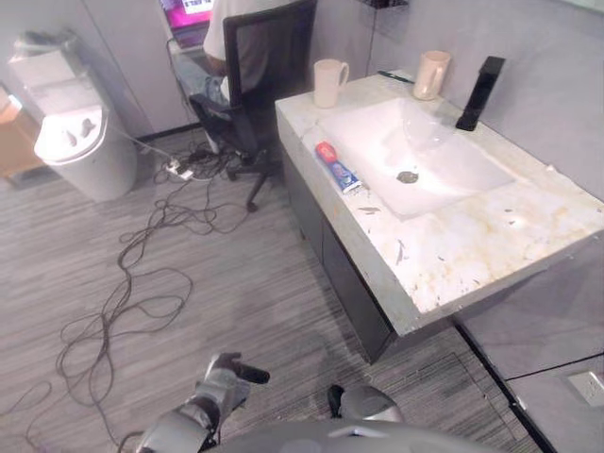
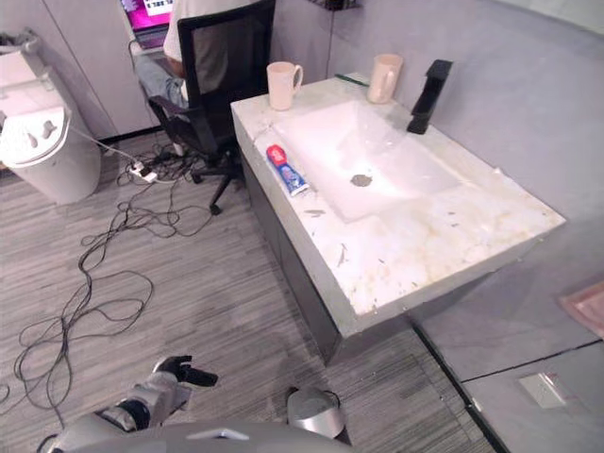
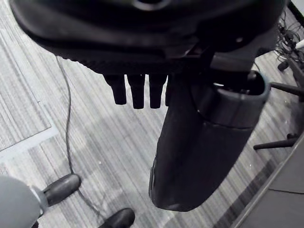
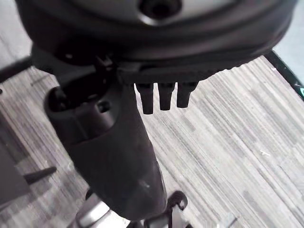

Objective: Organize the bathroom.

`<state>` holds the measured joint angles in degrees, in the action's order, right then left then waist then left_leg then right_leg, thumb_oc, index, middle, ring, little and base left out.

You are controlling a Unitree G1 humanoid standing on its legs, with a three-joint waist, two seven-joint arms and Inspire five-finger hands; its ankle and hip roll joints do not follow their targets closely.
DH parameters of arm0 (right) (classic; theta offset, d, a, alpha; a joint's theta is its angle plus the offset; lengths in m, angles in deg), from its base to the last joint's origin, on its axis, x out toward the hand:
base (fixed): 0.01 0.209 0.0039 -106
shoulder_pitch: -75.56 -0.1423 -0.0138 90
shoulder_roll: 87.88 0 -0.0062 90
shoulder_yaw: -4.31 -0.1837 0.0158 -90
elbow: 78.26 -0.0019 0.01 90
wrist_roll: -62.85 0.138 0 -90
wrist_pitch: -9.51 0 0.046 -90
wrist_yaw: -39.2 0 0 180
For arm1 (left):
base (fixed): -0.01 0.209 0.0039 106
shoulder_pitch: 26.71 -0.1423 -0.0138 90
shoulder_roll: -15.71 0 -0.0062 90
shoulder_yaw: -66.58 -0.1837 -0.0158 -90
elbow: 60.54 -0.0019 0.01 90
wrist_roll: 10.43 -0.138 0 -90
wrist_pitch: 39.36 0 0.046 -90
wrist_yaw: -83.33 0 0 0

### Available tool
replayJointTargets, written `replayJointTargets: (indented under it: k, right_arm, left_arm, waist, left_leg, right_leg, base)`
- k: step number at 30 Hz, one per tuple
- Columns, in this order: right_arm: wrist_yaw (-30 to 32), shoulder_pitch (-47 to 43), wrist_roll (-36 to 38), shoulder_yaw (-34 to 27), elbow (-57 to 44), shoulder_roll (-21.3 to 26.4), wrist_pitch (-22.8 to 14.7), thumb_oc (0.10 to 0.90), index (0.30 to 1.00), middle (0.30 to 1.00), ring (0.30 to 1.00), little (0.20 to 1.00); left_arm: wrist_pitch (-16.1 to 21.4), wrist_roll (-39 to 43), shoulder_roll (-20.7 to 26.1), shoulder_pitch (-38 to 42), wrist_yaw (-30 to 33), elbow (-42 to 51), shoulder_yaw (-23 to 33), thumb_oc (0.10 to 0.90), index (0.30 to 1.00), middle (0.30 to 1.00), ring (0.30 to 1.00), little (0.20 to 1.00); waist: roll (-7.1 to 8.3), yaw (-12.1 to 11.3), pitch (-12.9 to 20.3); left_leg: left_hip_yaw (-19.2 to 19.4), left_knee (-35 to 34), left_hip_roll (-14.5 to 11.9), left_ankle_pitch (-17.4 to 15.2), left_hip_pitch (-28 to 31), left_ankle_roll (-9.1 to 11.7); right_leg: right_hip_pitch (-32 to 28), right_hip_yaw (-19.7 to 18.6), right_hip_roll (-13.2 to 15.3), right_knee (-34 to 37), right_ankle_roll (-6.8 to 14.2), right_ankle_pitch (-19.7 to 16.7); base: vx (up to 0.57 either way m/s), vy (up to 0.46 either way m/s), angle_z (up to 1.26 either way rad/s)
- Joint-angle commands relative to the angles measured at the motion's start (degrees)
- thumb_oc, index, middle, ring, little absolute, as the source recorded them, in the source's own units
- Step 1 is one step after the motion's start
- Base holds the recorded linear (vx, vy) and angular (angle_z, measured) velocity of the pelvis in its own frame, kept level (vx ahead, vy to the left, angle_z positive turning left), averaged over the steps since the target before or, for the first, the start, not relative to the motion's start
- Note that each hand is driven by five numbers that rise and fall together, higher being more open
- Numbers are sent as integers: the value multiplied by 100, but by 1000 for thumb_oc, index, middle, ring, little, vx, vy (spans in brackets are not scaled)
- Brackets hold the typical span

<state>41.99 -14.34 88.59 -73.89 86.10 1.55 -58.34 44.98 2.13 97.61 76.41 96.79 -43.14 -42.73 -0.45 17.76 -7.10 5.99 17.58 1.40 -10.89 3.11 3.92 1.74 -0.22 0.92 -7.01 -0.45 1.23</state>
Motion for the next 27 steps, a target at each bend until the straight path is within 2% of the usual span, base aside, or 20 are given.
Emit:
replayJointTargets:
  k: [1,3,4,6,7,8,10,12,16,18,19,22,24,27]
  right_arm:
    - [-192,-44,147,60,223,-24,73,800,900,900,900,900]
    - [-183,-68,109,88,227,-46,65,800,900,900,900,900]
    - [-116,-82,106,144,214,-76,49,800,900,900,900,900]
    - [-12,-112,-13,232,186,-102,-6,800,900,900,900,900]
    - [7,-125,-51,251,184,-98,-28,800,900,900,900,900]
    - [32,-177,-137,266,194,-54,-140,800,900,900,900,900]
    - [197,-258,-235,233,167,16,-310,800,900,900,900,900]
    - [244,-281,-185,149,138,64,-343,800,900,900,900,900]
    - [567,-322,-119,-23,-35,108,-883,800,900,900,900,900]
    - [563,-348,-182,-33,-113,87,-1022,800,900,900,900,900]
    - [544,-370,-224,-36,-155,52,-1125,800,900,900,900,900]
    - [413,-447,-586,83,-228,-70,-1494,800,900,900,900,900]
    - [287,-479,-637,174,-281,-92,-1609,800,900,900,900,900]
    - [139,-473,-496,233,-282,-123,-1679,800,900,900,900,900]
  left_arm:
    - [-32,-296,269,167,53,137,21,800,900,900,900,900]
    - [-15,-258,286,134,58,157,25,800,900,900,900,900]
    - [-27,-186,311,86,86,211,20,800,900,900,900,900]
    - [-47,21,333,32,209,270,1,800,900,900,900,900]
    - [-35,107,331,20,261,274,-2,800,900,900,900,900]
    - [41,226,314,-22,360,270,14,800,900,900,900,900]
    - [119,310,300,-71,389,247,53,800,900,900,900,900]
    - [138,263,301,-84,339,241,65,800,900,900,900,900]
    - [12,-28,365,-75,178,221,-77,800,900,900,900,900]
    - [-76,24,397,-78,172,205,-124,800,900,900,900,900]
    - [-126,117,437,-98,198,188,-142,800,900,900,900,900]
    - [-97,408,593,-219,233,87,-78,800,900,900,900,900]
    - [4,415,646,-307,293,64,90,800,900,900,900,900]
    - [97,326,638,-358,336,55,169,800,900,900,900,900]
  waist:
    - [371,64,77]
    - [394,62,74]
    - [375,67,78]
    - [326,53,126]
    - [313,33,143]
    - [262,-5,140]
    - [145,26,102]
    - [83,83,70]
    - [-44,175,-17]
    - [-73,148,-40]
    - [-84,113,-58]
    - [-52,-138,-100]
    - [-43,-326,-125]
    - [-42,-464,-95]
  left_leg:
    - [605,610,-125,629,-160,-271]
    - [582,475,-248,528,-72,-333]
    - [493,218,-469,541,96,-358]
    - [244,-109,-699,622,276,-335]
    - [144,-215,-685,623,280,-339]
    - [-65,-497,-590,355,355,-376]
    - [-112,-897,-415,82,579,-448]
    - [10,-1057,-357,49,668,-496]
    - [259,-1404,-195,157,624,-628]
    - [331,-1549,-187,238,603,-631]
    - [394,-1633,-196,268,617,-637]
    - [851,-1952,-195,461,601,-682]
    - [1146,-2122,-196,573,573,-724]
    - [1319,-2207,-176,689,474,-735]
  right_leg:
    - [245,-325,-53,250,408,-685]
    - [252,-351,-1,191,406,-658]
    - [282,-436,-4,99,391,-600]
    - [418,-641,-14,-22,387,-534]
    - [483,-708,-2,-53,405,-533]
    - [680,-824,51,-176,509,-527]
    - [987,-911,155,-295,704,-620]
    - [1111,-958,211,-315,802,-701]
    - [1193,-1058,440,-95,1033,-1016]
    - [1197,-1019,516,-20,1060,-1099]
    - [1217,-915,573,-5,1075,-1179]
    - [1237,-148,498,-162,1074,-888]
    - [1124,417,243,-414,944,-443]
    - [903,801,-66,-498,726,-41]
  base:
    - [68,145,-8]
    - [62,179,-11]
    - [75,295,-6]
    - [44,366,-27]
    - [-23,383,-99]
    - [-29,354,-118]
    - [-39,415,-115]
    - [-42,323,-86]
    - [-78,352,-29]
    - [-101,224,-34]
    - [-164,234,-61]
    - [-204,176,-117]
    - [-197,75,-115]
    - [-138,28,-83]
